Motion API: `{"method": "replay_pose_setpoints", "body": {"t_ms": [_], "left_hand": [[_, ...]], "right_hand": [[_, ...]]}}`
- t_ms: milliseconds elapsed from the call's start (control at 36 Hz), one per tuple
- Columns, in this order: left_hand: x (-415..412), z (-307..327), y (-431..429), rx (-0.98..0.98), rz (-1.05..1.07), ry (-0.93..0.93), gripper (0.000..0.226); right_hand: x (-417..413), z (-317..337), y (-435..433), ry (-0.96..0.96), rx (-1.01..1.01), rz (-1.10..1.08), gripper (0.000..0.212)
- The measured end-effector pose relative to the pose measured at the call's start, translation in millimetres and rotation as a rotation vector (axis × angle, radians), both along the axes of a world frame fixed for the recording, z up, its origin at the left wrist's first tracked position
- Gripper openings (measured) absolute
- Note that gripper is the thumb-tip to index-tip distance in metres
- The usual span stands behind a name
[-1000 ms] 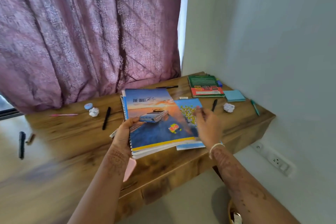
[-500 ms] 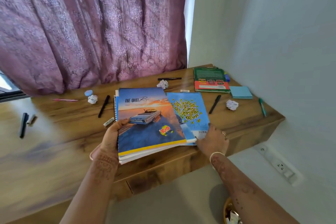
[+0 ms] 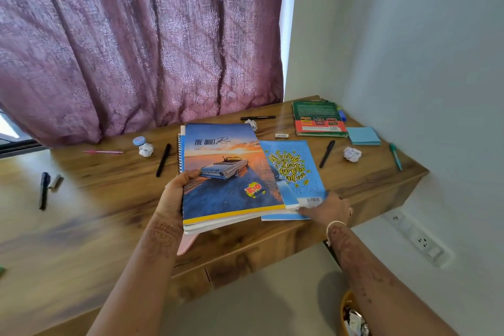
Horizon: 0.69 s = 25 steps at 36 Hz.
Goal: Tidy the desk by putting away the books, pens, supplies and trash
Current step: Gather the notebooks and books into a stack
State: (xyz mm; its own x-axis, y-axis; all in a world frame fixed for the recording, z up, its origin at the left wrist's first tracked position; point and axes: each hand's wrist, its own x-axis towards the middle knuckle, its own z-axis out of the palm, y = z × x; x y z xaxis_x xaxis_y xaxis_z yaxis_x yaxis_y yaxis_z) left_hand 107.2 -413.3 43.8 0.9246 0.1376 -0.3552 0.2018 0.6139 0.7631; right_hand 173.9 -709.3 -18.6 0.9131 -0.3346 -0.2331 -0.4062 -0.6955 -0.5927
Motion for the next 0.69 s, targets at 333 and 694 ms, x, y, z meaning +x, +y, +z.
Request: {"method": "replay_pose_setpoints", "body": {"t_ms": [333,694], "left_hand": [[-2.2,-11.4,12.6,0.03,-0.07,0.03,0.04],[1.6,-1.7,2.2,-0.009,-0.126,0.025,0.038]], "right_hand": [[-9.4,38.0,16.3,-0.35,1.004,-0.674,0.058],[-7.5,132.6,74.0,-1.038,0.842,-0.107,0.026]]}}
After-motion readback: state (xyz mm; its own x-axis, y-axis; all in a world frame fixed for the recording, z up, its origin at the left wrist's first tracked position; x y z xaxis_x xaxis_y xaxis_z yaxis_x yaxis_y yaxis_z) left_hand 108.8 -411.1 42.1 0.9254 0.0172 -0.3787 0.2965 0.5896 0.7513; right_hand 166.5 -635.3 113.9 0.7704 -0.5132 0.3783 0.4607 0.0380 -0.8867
